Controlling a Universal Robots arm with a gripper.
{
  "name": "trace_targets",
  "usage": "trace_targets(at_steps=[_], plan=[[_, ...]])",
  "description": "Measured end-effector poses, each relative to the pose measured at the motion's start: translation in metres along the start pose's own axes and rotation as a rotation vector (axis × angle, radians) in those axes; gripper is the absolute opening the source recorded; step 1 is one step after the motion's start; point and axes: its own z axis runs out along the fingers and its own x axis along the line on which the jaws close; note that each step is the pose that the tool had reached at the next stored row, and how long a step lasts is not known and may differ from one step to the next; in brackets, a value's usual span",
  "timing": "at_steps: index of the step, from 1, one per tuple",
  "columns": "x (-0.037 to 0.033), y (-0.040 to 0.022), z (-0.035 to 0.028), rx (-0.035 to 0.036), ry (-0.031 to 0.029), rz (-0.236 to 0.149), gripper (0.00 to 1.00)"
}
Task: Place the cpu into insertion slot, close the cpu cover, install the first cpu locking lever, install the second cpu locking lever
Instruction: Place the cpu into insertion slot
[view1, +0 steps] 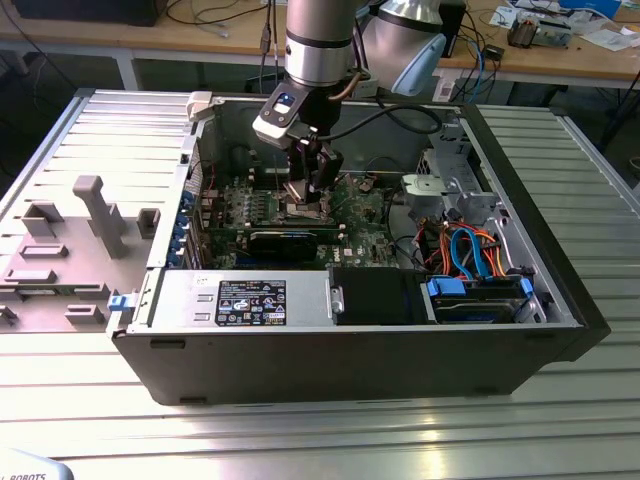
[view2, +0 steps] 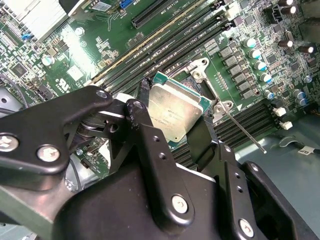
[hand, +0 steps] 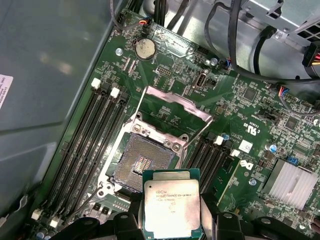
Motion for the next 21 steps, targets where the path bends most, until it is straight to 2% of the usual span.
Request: trace_targets(at_steps=[21], plan=[[0.0,0.0,0.0,0.0015,0.0006,0.021,0.55]])
